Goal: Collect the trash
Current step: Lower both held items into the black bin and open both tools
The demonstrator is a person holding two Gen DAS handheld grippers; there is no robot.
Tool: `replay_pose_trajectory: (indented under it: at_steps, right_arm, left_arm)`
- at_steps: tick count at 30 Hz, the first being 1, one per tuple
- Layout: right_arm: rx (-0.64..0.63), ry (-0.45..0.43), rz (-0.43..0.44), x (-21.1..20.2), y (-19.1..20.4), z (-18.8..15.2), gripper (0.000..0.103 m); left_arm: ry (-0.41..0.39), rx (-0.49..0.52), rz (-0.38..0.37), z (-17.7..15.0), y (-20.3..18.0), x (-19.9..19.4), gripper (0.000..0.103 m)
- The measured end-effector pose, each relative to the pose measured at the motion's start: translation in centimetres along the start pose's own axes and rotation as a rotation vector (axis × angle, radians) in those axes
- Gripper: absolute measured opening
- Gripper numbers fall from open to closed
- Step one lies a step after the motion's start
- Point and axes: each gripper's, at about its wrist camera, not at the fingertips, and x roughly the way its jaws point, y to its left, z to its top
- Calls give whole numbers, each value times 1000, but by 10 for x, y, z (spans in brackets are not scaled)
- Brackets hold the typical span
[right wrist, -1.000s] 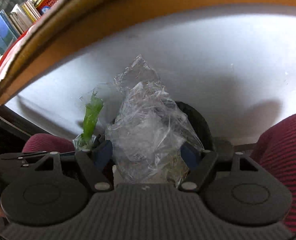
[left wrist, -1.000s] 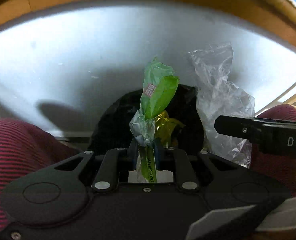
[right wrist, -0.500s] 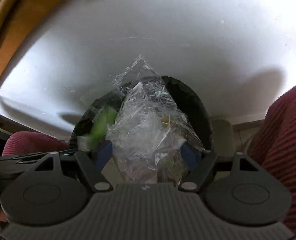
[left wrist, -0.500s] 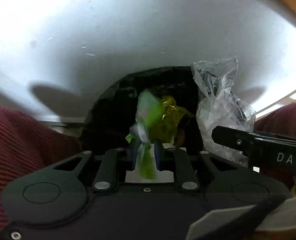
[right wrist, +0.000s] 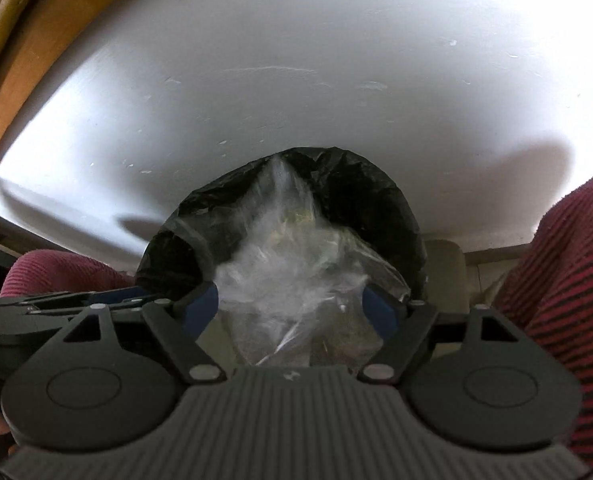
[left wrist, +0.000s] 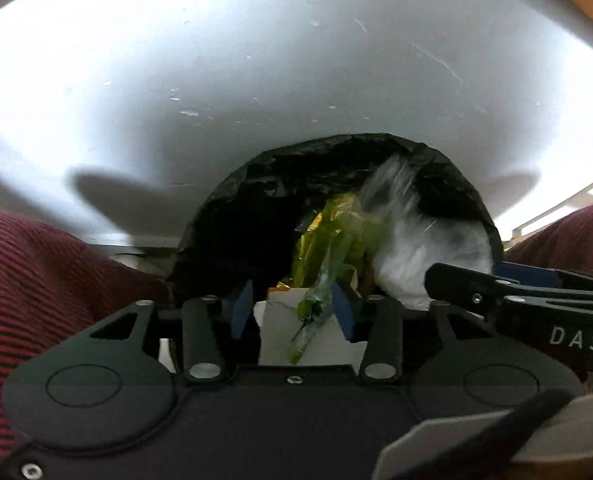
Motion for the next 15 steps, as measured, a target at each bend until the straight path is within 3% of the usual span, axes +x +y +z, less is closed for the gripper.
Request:
replay_pose_trajectory:
  at_steps: [3, 15]
  right_arm:
    - [4, -5, 2, 1, -2, -1, 89]
    - [-4, -37, 15, -6, -5, -2, 93]
  left_arm:
    - [0, 4, 29, -1, 0, -2, 50]
    - [4, -21, 18, 0, 3, -3, 62]
